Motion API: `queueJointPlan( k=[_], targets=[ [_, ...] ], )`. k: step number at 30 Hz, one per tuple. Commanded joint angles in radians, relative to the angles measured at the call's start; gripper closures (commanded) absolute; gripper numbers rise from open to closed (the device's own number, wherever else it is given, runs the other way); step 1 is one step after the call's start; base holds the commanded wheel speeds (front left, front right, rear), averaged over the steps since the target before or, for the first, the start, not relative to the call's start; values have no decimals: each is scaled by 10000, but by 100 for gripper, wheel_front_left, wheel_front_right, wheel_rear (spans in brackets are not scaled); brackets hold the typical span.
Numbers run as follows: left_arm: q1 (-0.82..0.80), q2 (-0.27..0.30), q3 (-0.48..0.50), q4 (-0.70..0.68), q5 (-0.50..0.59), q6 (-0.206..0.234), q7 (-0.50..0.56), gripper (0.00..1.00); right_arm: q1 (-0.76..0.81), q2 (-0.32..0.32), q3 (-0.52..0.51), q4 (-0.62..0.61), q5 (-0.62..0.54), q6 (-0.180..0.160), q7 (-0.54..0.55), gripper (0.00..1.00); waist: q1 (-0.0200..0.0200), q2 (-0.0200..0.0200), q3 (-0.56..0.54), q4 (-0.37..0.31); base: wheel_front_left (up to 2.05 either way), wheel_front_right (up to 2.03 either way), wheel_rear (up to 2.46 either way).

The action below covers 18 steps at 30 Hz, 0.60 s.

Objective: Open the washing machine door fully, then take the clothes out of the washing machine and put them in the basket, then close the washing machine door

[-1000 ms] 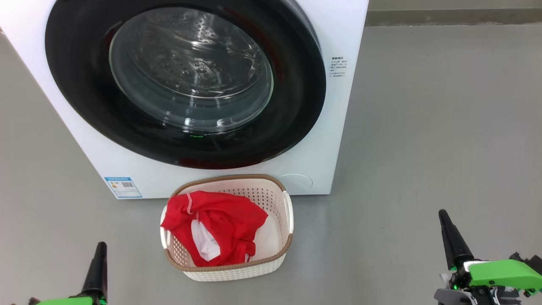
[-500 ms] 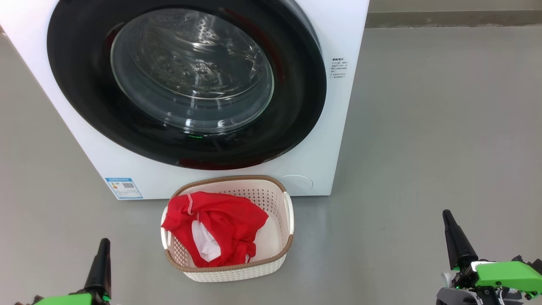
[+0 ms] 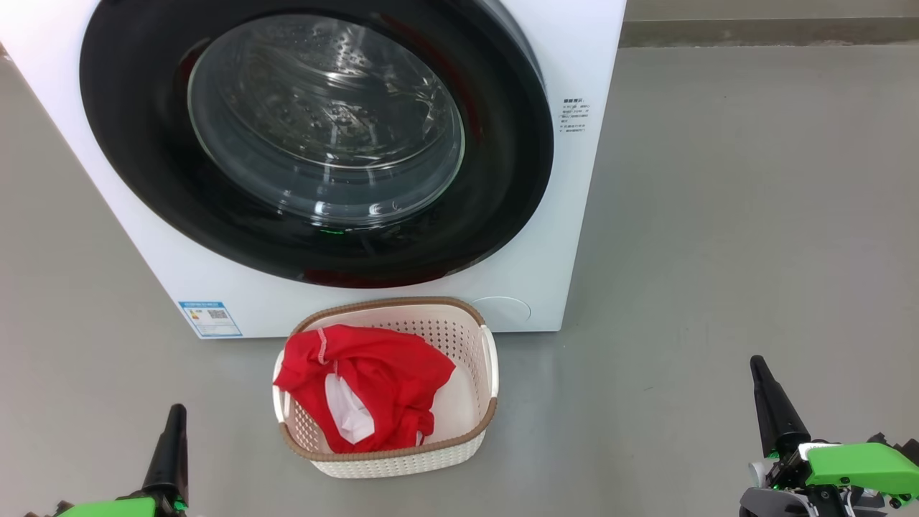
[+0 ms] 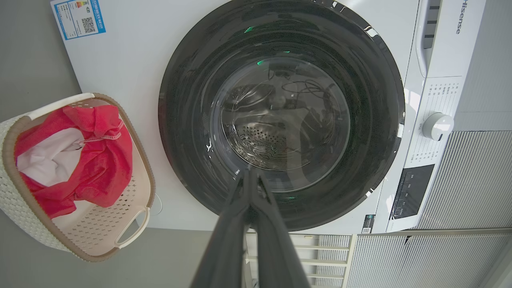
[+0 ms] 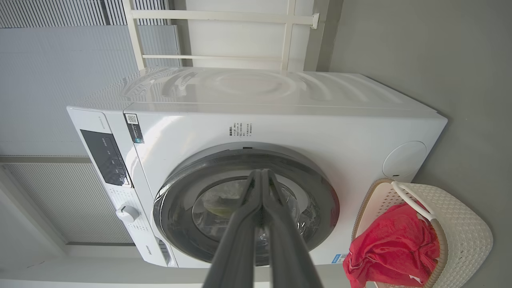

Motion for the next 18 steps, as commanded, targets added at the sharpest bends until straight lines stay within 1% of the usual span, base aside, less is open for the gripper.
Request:
queueJointPlan(
  k=[1, 18],
  targets=[
    [-381, 151, 356, -192, 10, -115, 51, 100, -103, -23, 228, -306, 47, -7, 73, 100, 0, 0, 0, 0, 0, 0, 0],
    [-381, 144, 365, -193, 18, -115, 59, 100, -103, -20, 223, -305, 43, -7, 76, 100, 0, 0, 0, 0, 0, 0, 0]
  ],
)
